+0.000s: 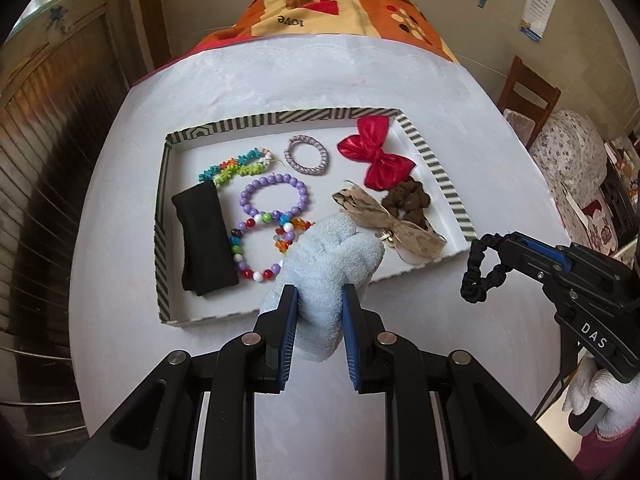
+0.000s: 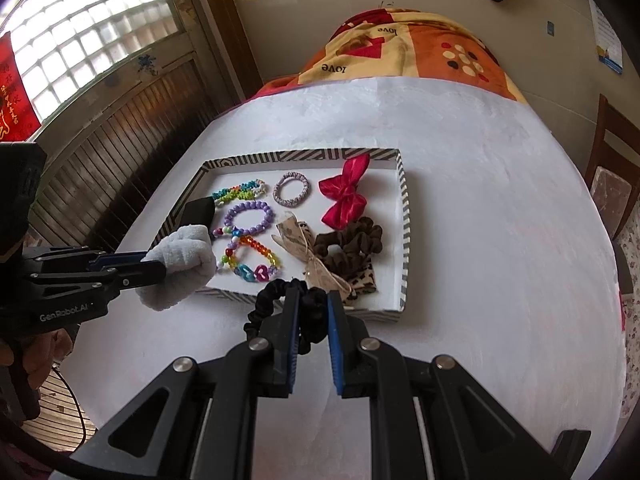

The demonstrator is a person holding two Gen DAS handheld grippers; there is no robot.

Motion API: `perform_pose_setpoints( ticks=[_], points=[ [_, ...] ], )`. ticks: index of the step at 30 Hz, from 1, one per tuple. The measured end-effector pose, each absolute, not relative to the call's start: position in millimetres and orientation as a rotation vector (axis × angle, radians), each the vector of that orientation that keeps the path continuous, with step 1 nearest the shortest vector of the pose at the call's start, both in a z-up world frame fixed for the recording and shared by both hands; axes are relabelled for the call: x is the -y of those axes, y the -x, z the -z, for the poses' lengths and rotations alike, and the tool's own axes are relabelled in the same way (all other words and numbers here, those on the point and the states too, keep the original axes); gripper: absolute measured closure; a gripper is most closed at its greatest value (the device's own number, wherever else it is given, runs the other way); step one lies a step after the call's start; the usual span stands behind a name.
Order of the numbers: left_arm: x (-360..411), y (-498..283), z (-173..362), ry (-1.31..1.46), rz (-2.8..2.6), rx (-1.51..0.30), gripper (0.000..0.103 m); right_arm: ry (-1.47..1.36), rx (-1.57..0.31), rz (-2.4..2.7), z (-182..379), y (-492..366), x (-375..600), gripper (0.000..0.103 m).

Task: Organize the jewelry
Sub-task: 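Carry both items over the tray and open the right gripper to drop the scrunchie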

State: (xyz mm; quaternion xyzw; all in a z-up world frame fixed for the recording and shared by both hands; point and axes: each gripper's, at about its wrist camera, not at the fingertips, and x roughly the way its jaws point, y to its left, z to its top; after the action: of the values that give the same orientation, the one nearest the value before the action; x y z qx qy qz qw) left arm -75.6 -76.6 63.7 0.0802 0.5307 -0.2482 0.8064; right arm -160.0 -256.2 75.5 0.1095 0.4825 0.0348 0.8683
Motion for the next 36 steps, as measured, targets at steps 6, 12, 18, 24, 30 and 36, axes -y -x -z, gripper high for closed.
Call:
perform_pose_setpoints(
  ticks=[6, 12, 18, 24, 30, 36],
  points=[
    [76.3, 43.8, -60.8, -0.131, 0.487, -1.153, 0.102, -0.212, -1.016, -0.098, -72.0, 127.0, 255.0, 0.089],
    [80.4, 7.7, -49.9, -0.095, 0.426, -1.176, 0.102, -0.209, -1.038, -0.138, -60.6, 79.7, 257.8, 0.089],
    [87.0, -19.9, -25.6, -0.067, 0.355, -1.222, 0.102, -0.194, -1.108, -0.182, -26.0, 24.7, 252.1, 0.089],
    [93.6, -33.4, -6.6, -0.079, 0.307, -1.246, 0.102, -0.193, -1.181, -0.212, 18.0, -14.7, 245.3, 0.089],
    [97.9, -34.0, -2.5, -0.101, 0.3, -1.231, 0.1, -0.191, -1.206, -0.194, 38.4, -26.0, 248.2, 0.08],
    [95.6, -31.5, -3.1, -0.109, 0.294, -1.231, 0.099, -0.259, -1.15, -0.171, 19.3, -11.3, 260.6, 0.067]
  ],
)
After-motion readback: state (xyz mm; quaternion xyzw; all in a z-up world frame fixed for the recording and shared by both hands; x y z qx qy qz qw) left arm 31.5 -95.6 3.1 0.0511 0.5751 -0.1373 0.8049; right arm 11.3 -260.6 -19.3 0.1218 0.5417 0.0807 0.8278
